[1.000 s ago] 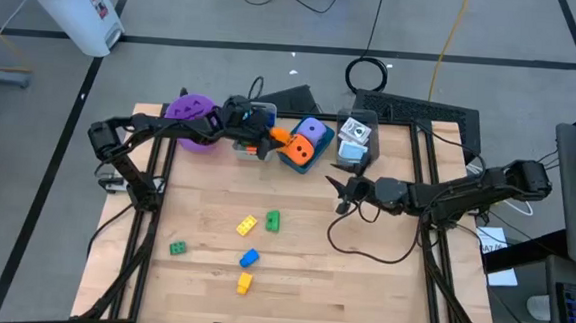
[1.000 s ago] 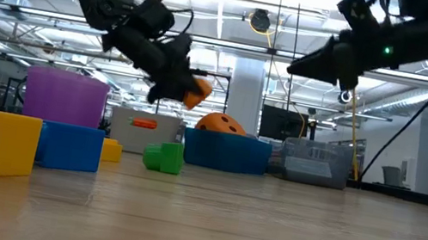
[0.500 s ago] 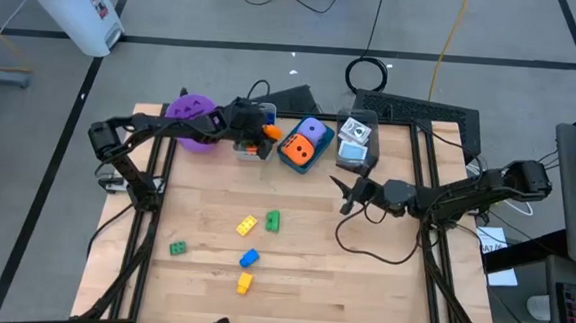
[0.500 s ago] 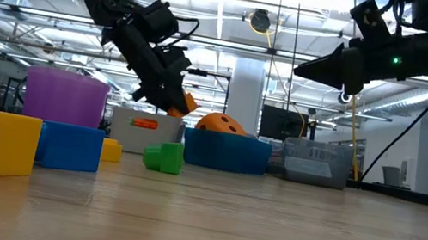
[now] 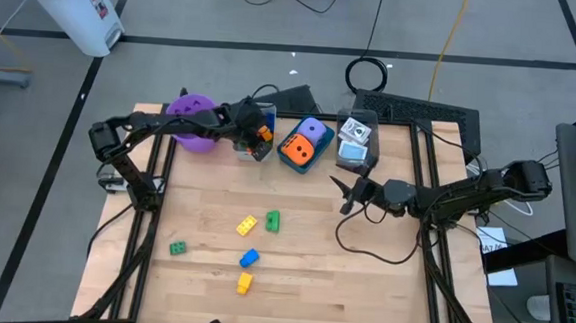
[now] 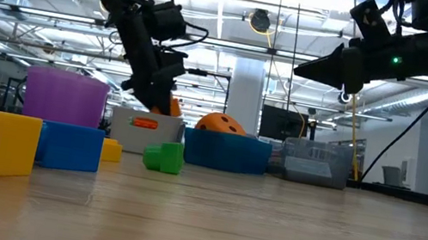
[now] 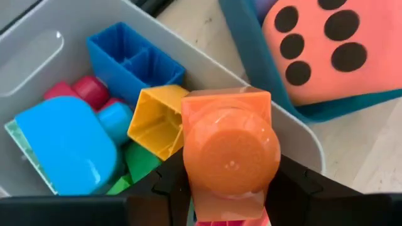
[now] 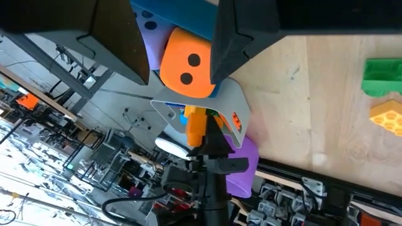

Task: Pick & Place Toys
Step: Put the orange game piece into the gray bin, then put the green game piece into the gray bin

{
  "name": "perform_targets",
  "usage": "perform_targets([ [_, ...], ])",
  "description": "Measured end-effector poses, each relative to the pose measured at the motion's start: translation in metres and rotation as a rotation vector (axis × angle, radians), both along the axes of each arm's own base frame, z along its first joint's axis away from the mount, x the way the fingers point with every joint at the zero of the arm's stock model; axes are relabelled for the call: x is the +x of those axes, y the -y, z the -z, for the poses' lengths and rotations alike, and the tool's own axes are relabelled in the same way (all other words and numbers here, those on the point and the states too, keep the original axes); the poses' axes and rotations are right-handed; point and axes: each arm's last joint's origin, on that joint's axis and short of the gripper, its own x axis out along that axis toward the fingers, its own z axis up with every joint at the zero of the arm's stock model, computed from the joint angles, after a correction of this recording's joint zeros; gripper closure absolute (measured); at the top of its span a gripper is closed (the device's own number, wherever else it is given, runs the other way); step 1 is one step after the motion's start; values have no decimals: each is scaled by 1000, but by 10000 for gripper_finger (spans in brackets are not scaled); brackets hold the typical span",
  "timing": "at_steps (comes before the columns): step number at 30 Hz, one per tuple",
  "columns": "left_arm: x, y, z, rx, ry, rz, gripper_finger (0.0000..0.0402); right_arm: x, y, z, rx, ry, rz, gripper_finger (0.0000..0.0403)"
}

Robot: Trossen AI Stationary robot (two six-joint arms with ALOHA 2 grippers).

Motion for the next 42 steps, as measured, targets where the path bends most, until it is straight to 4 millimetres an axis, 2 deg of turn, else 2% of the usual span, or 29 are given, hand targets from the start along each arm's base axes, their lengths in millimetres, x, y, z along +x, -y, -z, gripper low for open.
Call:
perform_targets([
  [7,1,-1,-1,10,15,1,235,0,0,0,2,1,0,243],
  [16,1,-2,-2,22,20,7,166,0,0,0,2,1,0,243],
  [21,-9,3,-21,34,47,11,148,0,0,0,4,2,1,243],
  [29,-49,37,-80,11,130,68,146,0,0,-1,17,19,-6,243],
  [33,-69,62,-100,11,143,116,146,2,0,-3,117,88,-134,243],
  [37,-81,87,-100,-7,170,162,146,4,0,-8,193,149,-324,243],
  [42,-85,118,-74,-48,223,238,146,9,0,-4,291,204,-335,243],
])
